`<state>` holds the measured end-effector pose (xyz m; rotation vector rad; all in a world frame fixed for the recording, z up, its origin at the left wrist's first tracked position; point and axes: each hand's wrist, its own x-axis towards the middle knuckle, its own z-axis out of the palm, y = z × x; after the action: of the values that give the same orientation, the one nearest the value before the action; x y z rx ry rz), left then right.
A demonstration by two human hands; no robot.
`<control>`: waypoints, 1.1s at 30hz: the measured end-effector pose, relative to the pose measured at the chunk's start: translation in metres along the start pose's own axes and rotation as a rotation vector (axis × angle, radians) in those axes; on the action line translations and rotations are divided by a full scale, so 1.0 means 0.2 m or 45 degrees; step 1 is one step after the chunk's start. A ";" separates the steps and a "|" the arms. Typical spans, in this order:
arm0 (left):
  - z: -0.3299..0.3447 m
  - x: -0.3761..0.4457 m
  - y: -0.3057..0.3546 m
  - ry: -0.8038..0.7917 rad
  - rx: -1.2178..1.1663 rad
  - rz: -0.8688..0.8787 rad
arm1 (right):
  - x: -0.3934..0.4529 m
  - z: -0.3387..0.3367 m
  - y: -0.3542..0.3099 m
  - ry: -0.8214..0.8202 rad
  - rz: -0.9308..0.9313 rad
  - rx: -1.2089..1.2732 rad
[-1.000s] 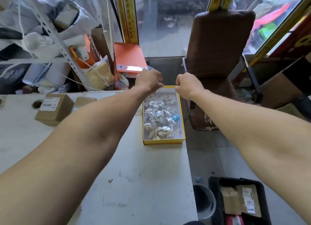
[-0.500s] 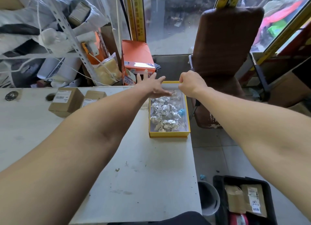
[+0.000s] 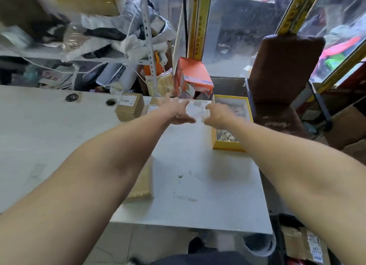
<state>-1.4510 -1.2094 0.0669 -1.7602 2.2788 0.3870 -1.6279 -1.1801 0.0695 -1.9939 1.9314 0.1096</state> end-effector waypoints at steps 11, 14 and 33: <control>0.64 -0.90 -0.97 -0.278 -0.208 -0.179 | -0.50 0.73 -0.89 -0.374 -0.086 0.158; 0.82 -0.98 -1.01 -0.383 -0.257 -0.111 | -0.58 0.90 -0.95 -0.523 -0.073 0.154; 0.61 -0.62 -1.58 -0.013 -0.486 -0.194 | 0.10 0.79 -1.55 -0.267 -0.369 0.264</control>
<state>-1.1109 -1.1310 -0.0259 -2.0834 2.1505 0.8437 -1.2928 -1.1497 -0.0218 -2.0087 1.4482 0.0400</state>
